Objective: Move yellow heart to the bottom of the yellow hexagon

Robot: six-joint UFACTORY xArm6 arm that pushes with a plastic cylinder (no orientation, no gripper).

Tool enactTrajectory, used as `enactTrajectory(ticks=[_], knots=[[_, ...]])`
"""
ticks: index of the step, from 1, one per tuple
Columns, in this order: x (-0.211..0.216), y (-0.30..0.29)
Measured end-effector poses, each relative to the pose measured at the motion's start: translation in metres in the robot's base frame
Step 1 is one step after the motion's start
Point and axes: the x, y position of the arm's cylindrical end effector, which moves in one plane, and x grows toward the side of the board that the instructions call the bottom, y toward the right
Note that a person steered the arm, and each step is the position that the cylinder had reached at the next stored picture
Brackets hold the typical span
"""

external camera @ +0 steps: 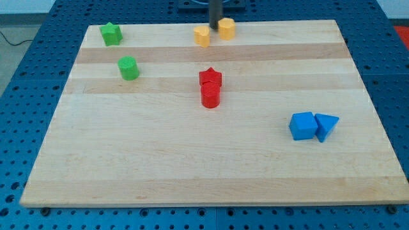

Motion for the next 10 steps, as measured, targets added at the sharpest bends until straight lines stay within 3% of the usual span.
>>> enactTrajectory(ticks=[2,3,5,7,9,10], knots=[[0.05,0.035],[0.054,0.035],[0.02,0.019],[0.02,-0.073],[0.132,-0.133],[0.111,-0.145]])
